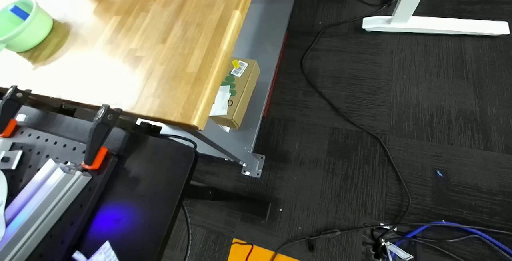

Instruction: Move the green bowl to the right

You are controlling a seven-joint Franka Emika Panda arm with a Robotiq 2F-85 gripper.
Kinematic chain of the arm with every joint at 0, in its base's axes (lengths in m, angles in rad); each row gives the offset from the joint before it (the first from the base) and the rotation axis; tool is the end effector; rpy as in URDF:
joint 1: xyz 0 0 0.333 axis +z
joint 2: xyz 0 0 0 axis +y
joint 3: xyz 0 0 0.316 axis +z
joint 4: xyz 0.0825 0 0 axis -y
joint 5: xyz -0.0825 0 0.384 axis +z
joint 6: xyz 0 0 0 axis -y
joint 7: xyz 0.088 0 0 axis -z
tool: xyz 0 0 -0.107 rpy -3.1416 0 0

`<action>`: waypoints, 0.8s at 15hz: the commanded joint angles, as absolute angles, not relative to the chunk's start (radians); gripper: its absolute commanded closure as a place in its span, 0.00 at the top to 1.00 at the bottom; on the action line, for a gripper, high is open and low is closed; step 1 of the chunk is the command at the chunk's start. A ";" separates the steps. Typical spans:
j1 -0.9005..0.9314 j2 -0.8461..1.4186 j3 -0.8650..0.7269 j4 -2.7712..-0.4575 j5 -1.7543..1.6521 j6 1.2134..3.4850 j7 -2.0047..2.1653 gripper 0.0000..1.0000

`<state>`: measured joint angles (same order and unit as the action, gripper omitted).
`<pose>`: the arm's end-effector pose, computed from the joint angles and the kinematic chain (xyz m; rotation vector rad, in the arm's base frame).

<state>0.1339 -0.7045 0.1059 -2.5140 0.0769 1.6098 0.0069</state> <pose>0.3051 0.0859 0.4927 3.0973 0.2952 -0.3145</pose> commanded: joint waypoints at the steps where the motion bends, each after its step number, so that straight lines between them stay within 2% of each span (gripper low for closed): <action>1: 0.131 -0.704 0.108 -2.512 0.078 1.608 0.006 1.00; 12: 0.164 -0.654 0.088 -2.499 0.125 1.619 -0.072 1.00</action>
